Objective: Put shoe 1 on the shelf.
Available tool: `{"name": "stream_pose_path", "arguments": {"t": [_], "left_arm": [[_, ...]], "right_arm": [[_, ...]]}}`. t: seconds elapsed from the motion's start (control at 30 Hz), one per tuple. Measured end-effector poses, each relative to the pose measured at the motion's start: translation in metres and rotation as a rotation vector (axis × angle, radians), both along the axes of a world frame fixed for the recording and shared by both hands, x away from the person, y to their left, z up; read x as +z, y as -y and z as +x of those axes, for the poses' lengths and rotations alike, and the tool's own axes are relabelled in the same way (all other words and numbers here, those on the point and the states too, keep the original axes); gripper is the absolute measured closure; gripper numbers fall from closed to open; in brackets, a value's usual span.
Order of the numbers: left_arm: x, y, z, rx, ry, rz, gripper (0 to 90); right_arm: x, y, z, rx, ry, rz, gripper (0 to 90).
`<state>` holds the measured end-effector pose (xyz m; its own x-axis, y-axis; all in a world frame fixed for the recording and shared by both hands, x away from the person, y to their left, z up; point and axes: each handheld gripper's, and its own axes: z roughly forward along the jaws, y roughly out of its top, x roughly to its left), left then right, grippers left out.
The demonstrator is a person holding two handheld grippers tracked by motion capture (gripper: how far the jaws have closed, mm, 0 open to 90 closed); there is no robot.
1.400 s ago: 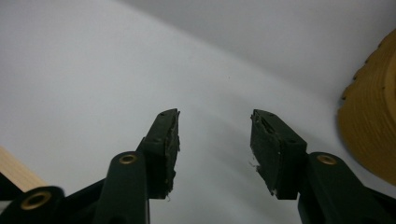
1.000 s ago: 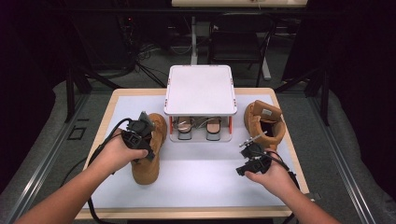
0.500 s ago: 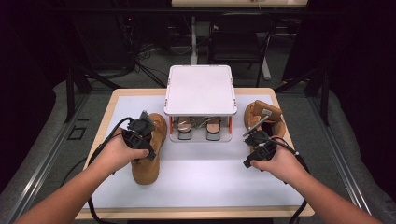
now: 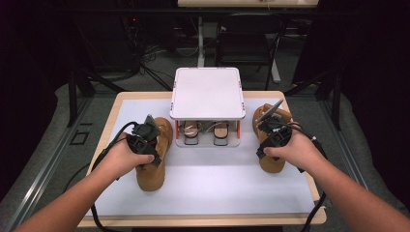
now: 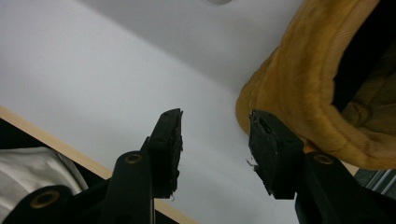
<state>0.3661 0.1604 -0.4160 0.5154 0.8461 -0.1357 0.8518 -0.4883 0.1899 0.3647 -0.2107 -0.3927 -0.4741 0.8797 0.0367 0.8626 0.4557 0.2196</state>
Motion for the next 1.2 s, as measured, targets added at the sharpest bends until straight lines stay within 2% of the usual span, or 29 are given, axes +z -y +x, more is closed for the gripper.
{"name": "stream_pose_path", "arguments": {"t": [0.23,0.4,0.5,0.53,0.57,0.7,0.8,0.83,0.93,1.0,1.1,1.2], "left_arm": [[0.001,0.001,0.0,-0.003,-0.002,-0.001,57.2],[0.0,0.001,0.0,-0.001,-0.003,-0.002,57.1],[-0.001,0.001,0.001,-0.003,-0.003,0.0,57.1],[-0.001,0.001,0.001,-0.003,-0.003,0.0,57.1],[-0.001,0.001,0.001,-0.003,-0.004,0.0,57.1],[-0.002,0.001,0.001,-0.001,-0.006,-0.001,57.1],[-0.003,0.001,0.001,-0.003,-0.009,0.0,57.1],[-0.003,0.001,0.001,-0.004,-0.009,0.0,57.1],[-0.004,0.001,0.001,-0.006,-0.01,0.002,57.1],[-0.004,0.001,0.001,-0.007,-0.01,0.001,57.1],[-0.004,0.001,0.001,-0.007,-0.011,0.0,57.1],[-0.005,0.001,0.001,-0.007,-0.012,0.001,57.1]], "right_arm": [[0.017,0.007,0.016,-0.041,0.004,-0.001,54.4],[0.02,0.013,0.027,-0.084,0.015,-0.003,54.4],[0.018,0.015,0.032,-0.099,0.013,-0.011,54.3],[0.015,0.015,0.034,-0.114,0.022,-0.001,54.4],[0.016,0.016,0.036,-0.105,0.007,-0.015,54.4],[0.01,0.016,0.041,-0.118,0.004,-0.023,54.4],[0.001,0.015,0.047,-0.143,0.01,-0.031,55.0],[-0.001,0.015,0.049,-0.131,-0.01,-0.042,55.4],[-0.006,0.014,0.05,-0.139,-0.008,-0.041,56.5],[-0.012,0.013,0.053,-0.151,-0.011,-0.045,59.4],[-0.013,0.014,0.057,-0.144,-0.026,-0.06,64.2],[-0.015,0.015,0.058,-0.161,-0.021,-0.054,70.5]]}}
